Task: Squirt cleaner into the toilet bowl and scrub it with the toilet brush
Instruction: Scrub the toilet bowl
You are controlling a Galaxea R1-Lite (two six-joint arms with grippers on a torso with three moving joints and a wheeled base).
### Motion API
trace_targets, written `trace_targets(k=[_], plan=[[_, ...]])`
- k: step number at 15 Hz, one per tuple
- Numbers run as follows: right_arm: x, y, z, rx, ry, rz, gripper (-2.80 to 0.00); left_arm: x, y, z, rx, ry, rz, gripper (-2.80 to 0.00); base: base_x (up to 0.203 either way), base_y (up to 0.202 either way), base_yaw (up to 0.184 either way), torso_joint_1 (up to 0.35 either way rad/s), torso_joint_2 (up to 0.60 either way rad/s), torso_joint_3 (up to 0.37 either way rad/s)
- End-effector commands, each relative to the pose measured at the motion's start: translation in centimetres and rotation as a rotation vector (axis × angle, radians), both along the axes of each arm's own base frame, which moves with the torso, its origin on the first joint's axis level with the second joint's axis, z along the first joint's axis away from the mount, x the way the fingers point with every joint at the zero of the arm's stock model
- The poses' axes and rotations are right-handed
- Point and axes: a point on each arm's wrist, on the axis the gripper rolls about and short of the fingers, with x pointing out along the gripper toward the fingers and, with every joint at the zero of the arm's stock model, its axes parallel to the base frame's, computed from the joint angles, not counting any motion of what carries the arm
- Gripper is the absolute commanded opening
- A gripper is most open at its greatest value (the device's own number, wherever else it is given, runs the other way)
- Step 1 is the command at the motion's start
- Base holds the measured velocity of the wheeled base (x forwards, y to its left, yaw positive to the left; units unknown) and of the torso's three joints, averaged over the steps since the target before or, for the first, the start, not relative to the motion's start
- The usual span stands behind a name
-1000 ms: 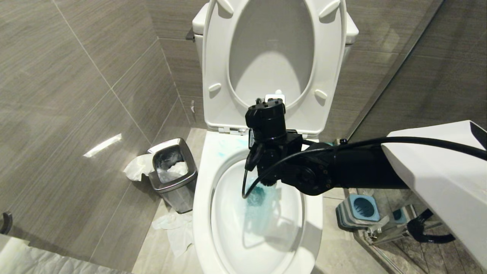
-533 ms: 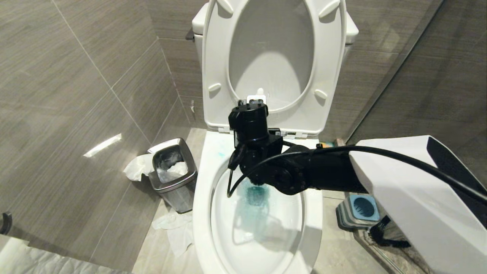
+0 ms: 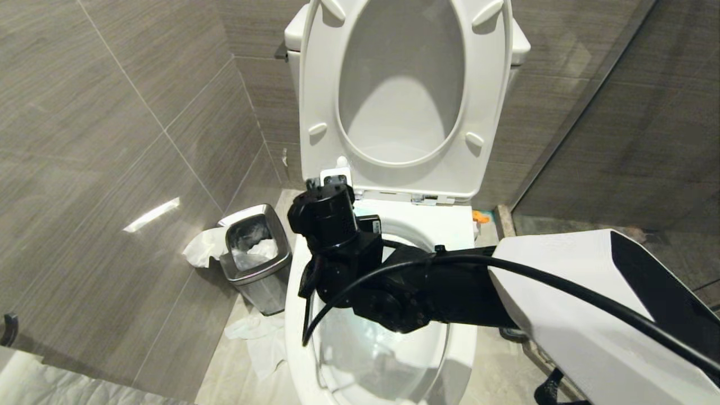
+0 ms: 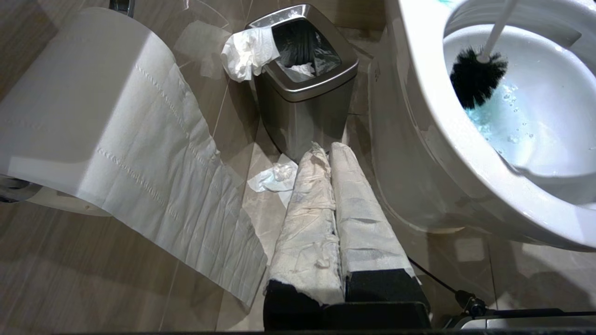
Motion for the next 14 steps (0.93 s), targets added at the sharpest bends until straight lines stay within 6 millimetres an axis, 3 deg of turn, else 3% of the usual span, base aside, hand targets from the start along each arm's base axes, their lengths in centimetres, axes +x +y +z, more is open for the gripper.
trace_targets(k=[1, 4, 8, 10, 14], plan=[[-2.7, 0.0, -0.4, -0.031, 0.034, 0.042, -2.80, 0.0, 0.0, 0.0, -0.001, 0.003, 0.000, -2.80, 0.000, 0.000, 0.000, 0.000, 0.00, 0.000], [-6.2, -1.4, -1.1, -0.061, 0.092, 0.080, -2.80, 0.0, 0.0, 0.0, -0.001, 0.003, 0.000, -2.80, 0.000, 0.000, 0.000, 0.000, 0.00, 0.000], [-9.8, -5.2, -0.2, -0.059, 0.132, 0.099, -2.80, 0.0, 0.0, 0.0, -0.001, 0.003, 0.000, -2.80, 0.000, 0.000, 0.000, 0.000, 0.00, 0.000], [-9.9, -6.7, 0.3, -0.053, 0.134, 0.077, -2.80, 0.0, 0.0, 0.0, -0.001, 0.003, 0.000, -2.80, 0.000, 0.000, 0.000, 0.000, 0.00, 0.000], [-6.9, -8.8, 0.7, -0.050, 0.126, -0.021, -2.80, 0.0, 0.0, 0.0, -0.001, 0.003, 0.000, -2.80, 0.000, 0.000, 0.000, 0.000, 0.00, 0.000]])
